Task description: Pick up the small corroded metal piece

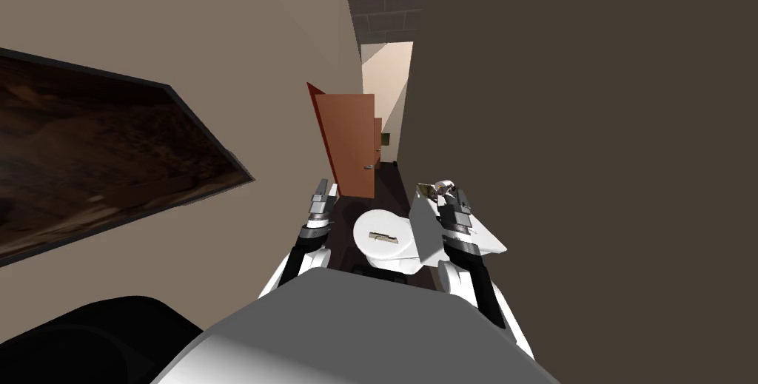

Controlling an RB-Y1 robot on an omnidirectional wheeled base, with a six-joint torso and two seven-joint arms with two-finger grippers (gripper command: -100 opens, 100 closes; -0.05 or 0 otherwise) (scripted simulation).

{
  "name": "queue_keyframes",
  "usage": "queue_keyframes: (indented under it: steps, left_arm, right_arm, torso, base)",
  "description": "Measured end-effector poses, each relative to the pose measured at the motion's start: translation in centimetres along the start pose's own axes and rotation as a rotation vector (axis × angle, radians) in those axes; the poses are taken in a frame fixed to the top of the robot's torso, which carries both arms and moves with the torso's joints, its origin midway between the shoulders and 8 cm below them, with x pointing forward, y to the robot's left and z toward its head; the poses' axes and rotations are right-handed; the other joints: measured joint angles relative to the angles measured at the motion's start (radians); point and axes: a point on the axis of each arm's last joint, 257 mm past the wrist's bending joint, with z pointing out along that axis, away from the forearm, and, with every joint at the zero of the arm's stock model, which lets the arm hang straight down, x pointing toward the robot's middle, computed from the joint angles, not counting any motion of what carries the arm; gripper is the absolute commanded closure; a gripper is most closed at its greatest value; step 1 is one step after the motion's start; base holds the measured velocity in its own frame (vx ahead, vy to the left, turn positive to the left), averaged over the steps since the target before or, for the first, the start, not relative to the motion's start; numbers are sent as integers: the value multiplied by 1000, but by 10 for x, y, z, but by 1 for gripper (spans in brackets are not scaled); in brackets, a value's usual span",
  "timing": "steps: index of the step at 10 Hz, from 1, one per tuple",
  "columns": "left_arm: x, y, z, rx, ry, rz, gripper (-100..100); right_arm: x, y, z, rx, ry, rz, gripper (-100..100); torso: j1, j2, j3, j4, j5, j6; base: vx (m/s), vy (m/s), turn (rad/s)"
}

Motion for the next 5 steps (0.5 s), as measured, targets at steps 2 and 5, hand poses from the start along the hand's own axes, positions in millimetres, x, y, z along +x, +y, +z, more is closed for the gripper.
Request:
queue_keyframes:
  steps: [2,5]
  left_arm:
    - [0,0,0,0,0,0,0]
    - [0,0,0,0,0,0,0]
  right_arm:
    - [2,-9,-2,25,40,-48,-100]
    - [0,-34,-13,94,117,-172,-100]
  torso:
    - [1,3,2,1,0,0]
    - [2,7,4,2,0,0]
  base:
    - [-69,28,-38]
    - [-109,40,-53]
